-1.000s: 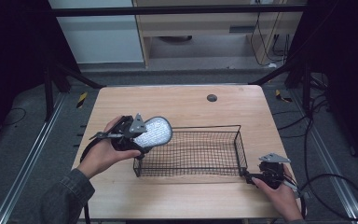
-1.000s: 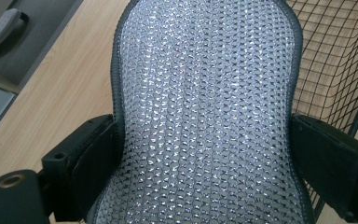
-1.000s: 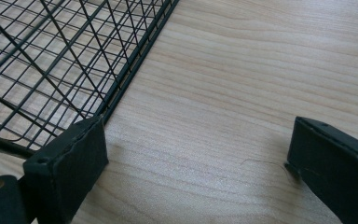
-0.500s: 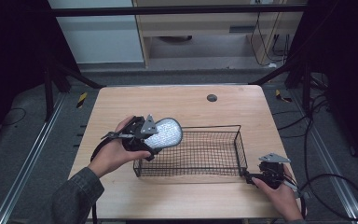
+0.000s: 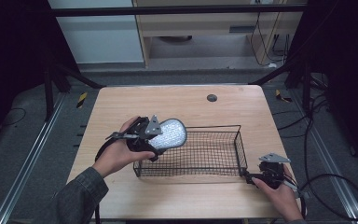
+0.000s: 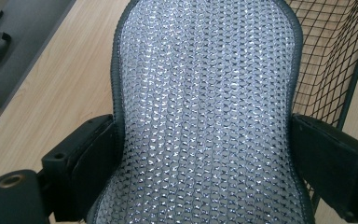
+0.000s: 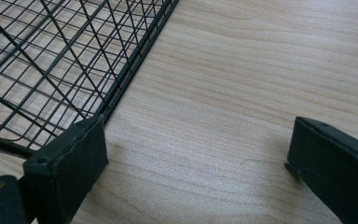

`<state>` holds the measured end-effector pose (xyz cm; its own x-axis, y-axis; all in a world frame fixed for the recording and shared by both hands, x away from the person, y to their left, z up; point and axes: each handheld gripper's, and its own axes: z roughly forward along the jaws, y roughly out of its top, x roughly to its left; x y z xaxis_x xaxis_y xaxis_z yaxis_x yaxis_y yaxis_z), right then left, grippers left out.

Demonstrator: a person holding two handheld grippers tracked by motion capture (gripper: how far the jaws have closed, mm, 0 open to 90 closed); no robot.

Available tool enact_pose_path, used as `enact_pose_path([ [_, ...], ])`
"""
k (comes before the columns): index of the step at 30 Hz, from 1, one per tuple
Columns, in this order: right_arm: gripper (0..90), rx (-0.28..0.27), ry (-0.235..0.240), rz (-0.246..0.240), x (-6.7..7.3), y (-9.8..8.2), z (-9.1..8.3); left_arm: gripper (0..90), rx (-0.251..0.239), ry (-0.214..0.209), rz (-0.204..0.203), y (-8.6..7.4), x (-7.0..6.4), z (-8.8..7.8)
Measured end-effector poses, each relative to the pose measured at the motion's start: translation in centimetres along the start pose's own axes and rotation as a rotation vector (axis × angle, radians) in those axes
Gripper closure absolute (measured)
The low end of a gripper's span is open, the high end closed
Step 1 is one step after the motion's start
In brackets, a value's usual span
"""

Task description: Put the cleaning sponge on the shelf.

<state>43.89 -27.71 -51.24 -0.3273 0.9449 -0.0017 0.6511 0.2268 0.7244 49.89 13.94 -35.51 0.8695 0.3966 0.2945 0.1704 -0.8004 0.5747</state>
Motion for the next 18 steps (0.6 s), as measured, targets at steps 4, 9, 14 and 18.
enact_pose_path([
  [4,5.0,0.0,0.0,-0.001,0.0,0.0,0.0,8.4,-0.005,-0.005,0.0,0.3,-0.1,0.3],
  [9,5.0,0.0,0.001,-0.001,0.0,0.0,0.0,8.4,-0.004,-0.009,-0.002,0.5,-0.3,0.7],
  [14,5.0,0.0,0.001,-0.002,0.0,0.0,0.0,8.4,-0.003,-0.018,0.0,0.8,-0.5,1.2],
  [18,5.0,0.0,0.002,-0.002,0.0,0.0,0.0,8.4,0.003,-0.028,0.001,0.8,-0.8,1.8],
])
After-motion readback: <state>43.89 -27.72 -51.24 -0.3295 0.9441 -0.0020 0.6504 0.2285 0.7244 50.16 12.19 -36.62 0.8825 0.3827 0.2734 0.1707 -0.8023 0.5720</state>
